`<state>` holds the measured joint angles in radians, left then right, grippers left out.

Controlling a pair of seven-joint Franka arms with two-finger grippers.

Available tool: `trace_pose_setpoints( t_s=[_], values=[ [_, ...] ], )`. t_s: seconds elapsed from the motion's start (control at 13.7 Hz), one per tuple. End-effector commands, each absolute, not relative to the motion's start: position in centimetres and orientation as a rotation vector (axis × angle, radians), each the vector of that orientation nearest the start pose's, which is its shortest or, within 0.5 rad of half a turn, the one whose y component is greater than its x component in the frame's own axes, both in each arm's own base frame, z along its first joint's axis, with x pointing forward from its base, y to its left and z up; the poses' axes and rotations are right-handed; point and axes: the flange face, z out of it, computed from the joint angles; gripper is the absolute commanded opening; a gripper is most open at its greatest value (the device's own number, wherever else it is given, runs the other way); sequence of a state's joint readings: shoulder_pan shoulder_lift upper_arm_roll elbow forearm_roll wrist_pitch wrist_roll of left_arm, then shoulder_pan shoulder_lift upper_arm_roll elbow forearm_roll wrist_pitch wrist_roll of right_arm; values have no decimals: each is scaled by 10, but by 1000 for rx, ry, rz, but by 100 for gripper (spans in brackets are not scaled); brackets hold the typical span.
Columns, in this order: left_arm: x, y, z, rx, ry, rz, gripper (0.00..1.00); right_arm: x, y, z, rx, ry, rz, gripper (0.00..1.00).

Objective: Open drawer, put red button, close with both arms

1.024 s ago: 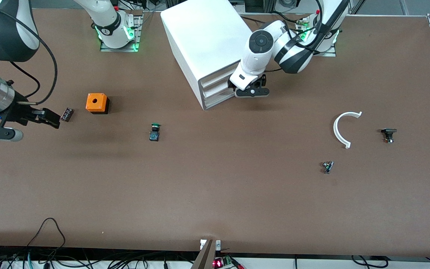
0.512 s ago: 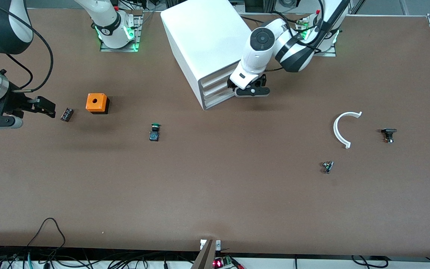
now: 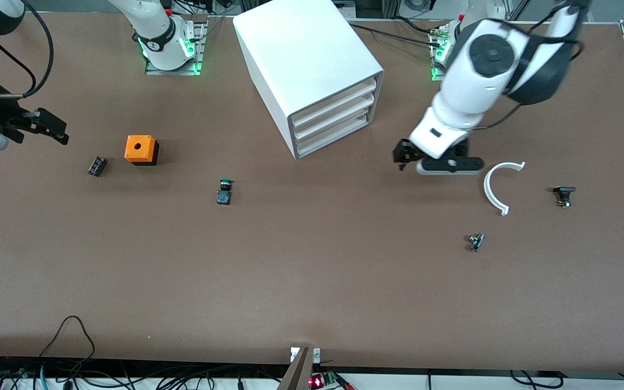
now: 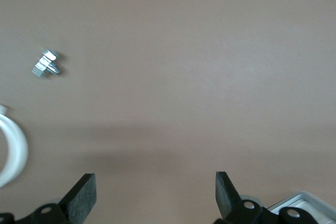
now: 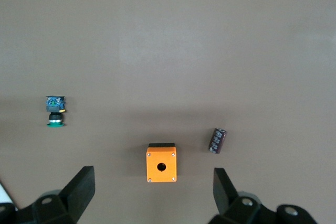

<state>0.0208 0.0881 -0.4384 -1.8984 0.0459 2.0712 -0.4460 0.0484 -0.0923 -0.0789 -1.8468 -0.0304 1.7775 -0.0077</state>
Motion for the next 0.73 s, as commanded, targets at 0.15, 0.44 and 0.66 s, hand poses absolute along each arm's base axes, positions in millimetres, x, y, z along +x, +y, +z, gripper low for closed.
trace_pose_setpoints(
  t_s=[0.15, 0.44, 0.66],
  values=[
    [555, -125, 572, -3069, 224, -88, 100, 529, -19, 559, -3142, 23, -21, 100],
    [554, -28, 621, -3068, 249, 4, 100, 528, -19, 563, -3151, 28, -28, 100],
    [548, 5, 615, -3080, 162, 97, 100, 529, -20, 564, -3156, 10, -33, 100]
  ],
)
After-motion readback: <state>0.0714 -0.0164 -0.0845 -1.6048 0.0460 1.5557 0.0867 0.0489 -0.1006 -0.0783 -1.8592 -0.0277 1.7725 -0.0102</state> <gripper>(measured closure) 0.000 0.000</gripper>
